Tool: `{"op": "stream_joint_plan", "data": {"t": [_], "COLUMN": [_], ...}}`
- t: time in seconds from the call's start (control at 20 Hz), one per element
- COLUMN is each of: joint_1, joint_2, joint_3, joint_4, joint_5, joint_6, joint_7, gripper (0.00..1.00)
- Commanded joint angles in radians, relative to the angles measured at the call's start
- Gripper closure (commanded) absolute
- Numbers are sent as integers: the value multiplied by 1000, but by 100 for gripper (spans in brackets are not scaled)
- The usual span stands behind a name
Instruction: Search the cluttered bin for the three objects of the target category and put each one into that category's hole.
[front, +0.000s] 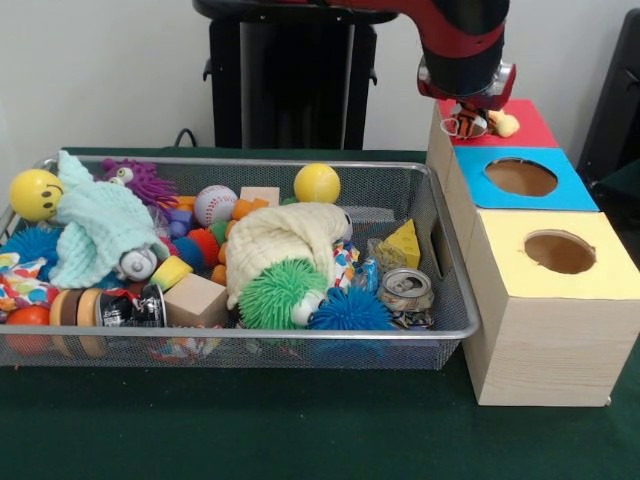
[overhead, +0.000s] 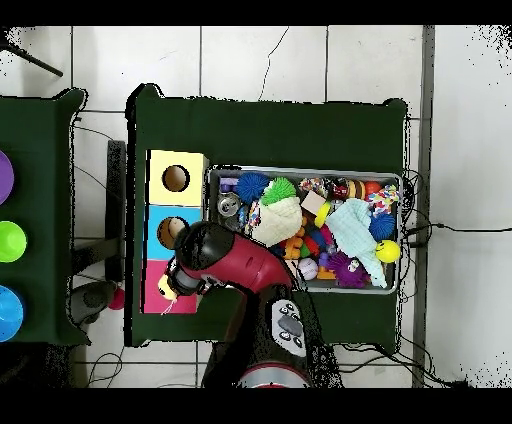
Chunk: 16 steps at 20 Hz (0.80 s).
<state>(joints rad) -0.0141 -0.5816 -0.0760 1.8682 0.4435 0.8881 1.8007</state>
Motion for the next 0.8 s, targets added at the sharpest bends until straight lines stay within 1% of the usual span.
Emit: {"op": "stream_joint_plan", "data": {"t": [0.05,0.1,0.25,0.3,0.35,0.4,0.5,0.6,0.8], "joint_1": [55,65,73,72,71,64,50,43,40], "joint_2": [244,237,223,214,209,196,175,159,137], "joint_3": [-66,-77,-89,-90,-88,-79,-64,-59,-61], "joint_4": [-162,-168,-191,-203,-204,-206,-208,-212,-212], "joint_5": [-57,-62,-86,-97,-98,-94,-94,-85,-77], "joint_6": [-491,-469,-404,-360,-347,-307,-260,-213,-173], "joint_7": [277,279,240,217,209,193,164,168,178], "gripper": [100,100,100,100,100,100,100,100,100]}}
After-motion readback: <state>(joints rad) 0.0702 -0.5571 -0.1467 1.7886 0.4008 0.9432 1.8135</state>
